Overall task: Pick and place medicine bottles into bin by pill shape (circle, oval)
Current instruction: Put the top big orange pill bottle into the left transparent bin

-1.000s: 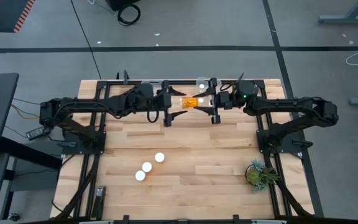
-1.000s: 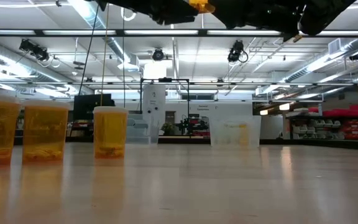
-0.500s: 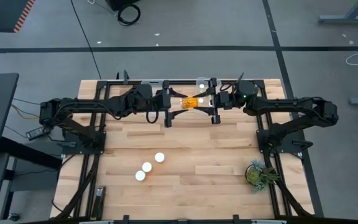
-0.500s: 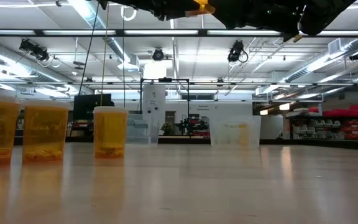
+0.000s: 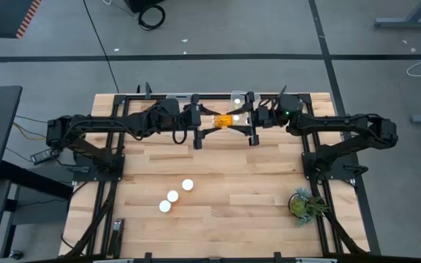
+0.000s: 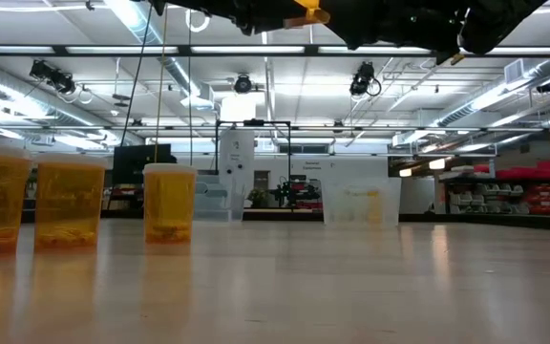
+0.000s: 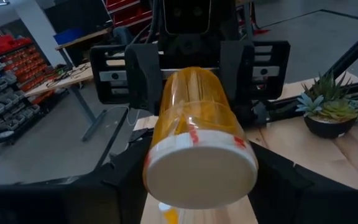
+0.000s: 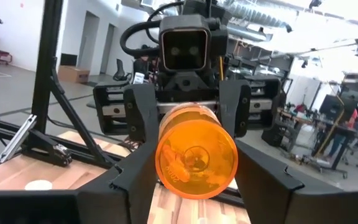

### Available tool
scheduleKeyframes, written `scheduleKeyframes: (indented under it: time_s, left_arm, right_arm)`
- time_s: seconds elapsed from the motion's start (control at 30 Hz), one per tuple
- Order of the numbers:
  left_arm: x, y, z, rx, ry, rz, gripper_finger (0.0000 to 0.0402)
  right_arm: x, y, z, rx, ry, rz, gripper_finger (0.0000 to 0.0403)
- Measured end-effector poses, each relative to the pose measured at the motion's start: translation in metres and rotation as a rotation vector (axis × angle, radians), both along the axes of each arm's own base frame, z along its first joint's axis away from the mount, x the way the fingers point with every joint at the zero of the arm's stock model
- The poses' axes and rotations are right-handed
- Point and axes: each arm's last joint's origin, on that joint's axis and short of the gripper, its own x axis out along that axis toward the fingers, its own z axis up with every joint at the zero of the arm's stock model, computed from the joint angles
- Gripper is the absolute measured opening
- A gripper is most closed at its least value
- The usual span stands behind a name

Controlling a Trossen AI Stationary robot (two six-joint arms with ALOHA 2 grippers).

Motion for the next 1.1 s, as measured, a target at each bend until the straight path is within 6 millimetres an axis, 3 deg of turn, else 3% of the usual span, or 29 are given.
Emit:
scheduleKeyframes:
  time_s: [0.43, 0.77, 1.1]
  left_arm:
    - [-0.001, 0.006, -0.002, -0.001, 0.020, 0.023, 0.0222]
    - [-0.012, 0.034, -0.017, -0.045, 0.175, 0.195, 0.0220]
    - [-0.034, 0.072, -0.035, -0.155, 0.357, 0.400, 0.0228]
  right_arm:
    - [-0.003, -0.002, -0.001, 0.028, 0.038, -0.034, 0.0295]
    - [-0.042, -0.007, 0.017, 0.086, 0.111, -0.189, 0.0305]
    - [-0.072, 0.003, 0.024, 0.094, 0.182, -0.213, 0.0305]
